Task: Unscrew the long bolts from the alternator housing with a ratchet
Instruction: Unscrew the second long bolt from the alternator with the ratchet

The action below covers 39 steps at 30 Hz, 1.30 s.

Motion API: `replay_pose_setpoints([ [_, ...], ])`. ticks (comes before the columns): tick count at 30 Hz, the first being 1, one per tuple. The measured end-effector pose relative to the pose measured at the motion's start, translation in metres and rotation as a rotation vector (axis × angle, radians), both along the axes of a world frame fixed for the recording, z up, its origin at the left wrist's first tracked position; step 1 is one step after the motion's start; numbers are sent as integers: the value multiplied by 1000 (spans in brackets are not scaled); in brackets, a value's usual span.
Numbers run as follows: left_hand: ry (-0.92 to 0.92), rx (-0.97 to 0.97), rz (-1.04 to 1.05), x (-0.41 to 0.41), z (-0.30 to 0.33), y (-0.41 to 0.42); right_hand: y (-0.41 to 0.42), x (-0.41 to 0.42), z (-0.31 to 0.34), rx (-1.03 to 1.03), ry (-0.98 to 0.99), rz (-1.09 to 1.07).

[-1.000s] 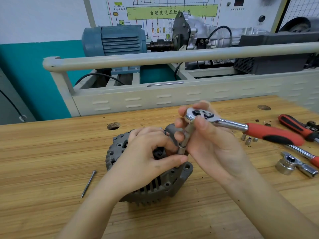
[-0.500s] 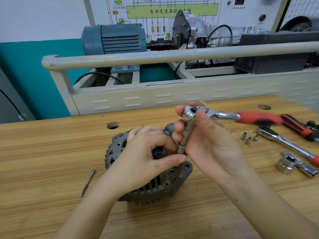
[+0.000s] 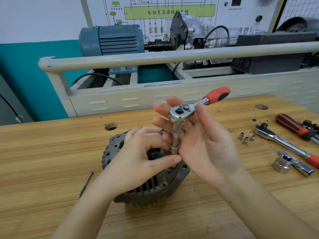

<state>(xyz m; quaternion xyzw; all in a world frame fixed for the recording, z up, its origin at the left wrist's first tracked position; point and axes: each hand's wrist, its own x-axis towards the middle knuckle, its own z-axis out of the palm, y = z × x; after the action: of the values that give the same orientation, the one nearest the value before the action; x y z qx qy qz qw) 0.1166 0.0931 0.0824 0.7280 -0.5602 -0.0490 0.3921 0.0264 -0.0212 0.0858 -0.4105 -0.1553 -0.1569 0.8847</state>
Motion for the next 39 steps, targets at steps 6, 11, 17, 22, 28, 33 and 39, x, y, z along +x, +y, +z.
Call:
replay_pose_setpoints([
  [6, 7, -4, 46, -2, -1, 1, 1, 2, -1, 5, -67, -50],
  [11, -29, -3, 14, 0, -2, 1, 1, 0, -2, -8, -82, -64],
  [17, -72, 12, 17, -1, -1, 1, -3, 3, 0, 77, 32, -30],
  [22, -54, 3, 35, -1, -1, 1, -4, 3, -1, 78, -10, -25],
  [28, -25, -4, 25, -2, 0, 0, -3, 1, -4, 68, -39, -65],
  [33, -32, -5, 20, -3, 0, 1, -4, 4, -1, 72, 36, -63],
  [39, -25, 5, 50, -4, 2, 2, -5, 4, -3, 20, -7, -31],
])
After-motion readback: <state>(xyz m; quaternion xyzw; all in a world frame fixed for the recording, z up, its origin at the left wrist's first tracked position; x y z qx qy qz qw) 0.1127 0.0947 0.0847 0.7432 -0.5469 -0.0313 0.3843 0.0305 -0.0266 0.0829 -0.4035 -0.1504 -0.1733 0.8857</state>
